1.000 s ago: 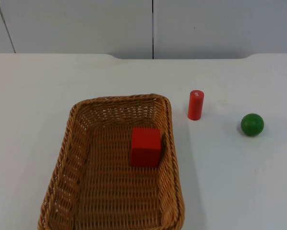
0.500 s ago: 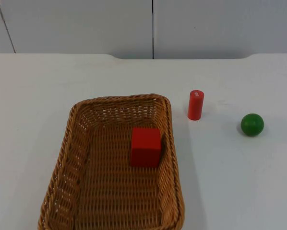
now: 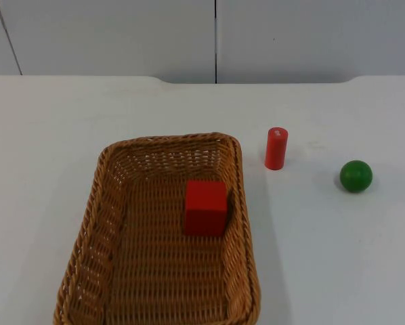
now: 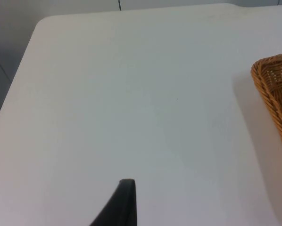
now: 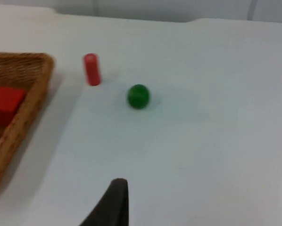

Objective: Pick up the basket with the left hand and place the object to the left of the red cylinder into the basket with the right hand.

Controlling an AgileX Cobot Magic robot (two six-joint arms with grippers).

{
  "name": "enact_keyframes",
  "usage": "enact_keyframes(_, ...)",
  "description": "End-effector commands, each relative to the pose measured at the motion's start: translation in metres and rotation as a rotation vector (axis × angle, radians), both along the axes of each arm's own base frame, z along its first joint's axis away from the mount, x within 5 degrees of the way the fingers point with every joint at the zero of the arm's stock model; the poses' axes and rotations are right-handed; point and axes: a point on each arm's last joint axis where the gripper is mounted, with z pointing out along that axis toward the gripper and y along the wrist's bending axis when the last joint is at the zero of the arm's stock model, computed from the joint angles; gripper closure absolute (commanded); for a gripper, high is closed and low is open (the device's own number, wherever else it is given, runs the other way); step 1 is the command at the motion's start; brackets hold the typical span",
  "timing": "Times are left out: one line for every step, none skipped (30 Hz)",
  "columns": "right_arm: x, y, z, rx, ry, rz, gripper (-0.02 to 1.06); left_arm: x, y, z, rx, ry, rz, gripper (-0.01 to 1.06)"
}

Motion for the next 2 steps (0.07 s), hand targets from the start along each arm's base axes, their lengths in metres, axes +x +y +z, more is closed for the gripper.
enact_keyframes(0.0006,0.0010,-0.0024,0.011,0.004,-0.045,-0.01,0.0006,-0.0004,-0.0006,-0.008,-0.011,0.001,0.00)
enact_keyframes(0.0006,0.0012,-0.0024,0.011,0.004,-0.074,-0.01,0.0006,-0.0004,-0.0006,-0.008,-0.011,0.001,0.00)
